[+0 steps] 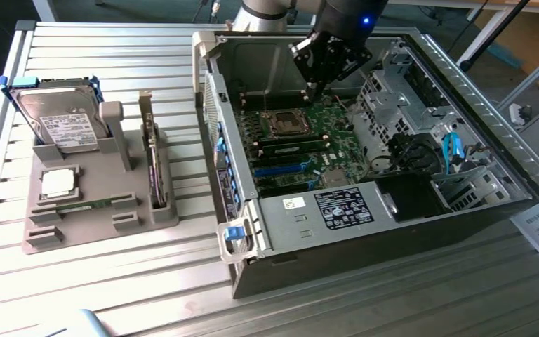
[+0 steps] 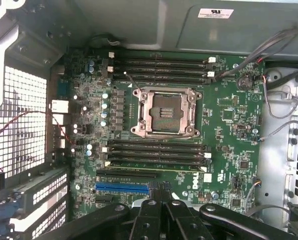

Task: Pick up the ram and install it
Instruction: 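Press down the ram until it locks into place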

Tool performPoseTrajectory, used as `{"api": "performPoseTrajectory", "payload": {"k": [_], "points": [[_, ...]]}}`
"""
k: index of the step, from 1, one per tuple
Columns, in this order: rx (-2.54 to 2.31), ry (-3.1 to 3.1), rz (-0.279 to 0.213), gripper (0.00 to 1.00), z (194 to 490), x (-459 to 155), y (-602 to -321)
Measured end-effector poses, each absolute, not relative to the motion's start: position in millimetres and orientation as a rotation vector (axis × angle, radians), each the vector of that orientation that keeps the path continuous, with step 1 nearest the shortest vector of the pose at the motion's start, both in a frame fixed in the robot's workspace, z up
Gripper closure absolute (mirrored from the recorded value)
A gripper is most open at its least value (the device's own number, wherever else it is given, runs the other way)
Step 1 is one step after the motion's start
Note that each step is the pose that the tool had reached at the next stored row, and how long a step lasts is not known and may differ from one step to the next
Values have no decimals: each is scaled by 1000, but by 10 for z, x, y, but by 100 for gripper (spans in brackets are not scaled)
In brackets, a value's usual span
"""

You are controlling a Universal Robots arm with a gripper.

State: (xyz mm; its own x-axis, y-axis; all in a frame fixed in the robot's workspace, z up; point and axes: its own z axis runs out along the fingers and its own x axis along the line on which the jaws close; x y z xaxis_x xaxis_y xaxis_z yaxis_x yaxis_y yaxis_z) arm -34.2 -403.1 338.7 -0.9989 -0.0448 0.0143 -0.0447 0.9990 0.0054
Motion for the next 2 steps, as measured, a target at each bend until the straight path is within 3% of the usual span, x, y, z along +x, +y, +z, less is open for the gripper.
{"api": "performPoseTrajectory", "payload": {"k": [2], "points": [[70, -3126, -8, 89, 3387, -342, -4031]]}}
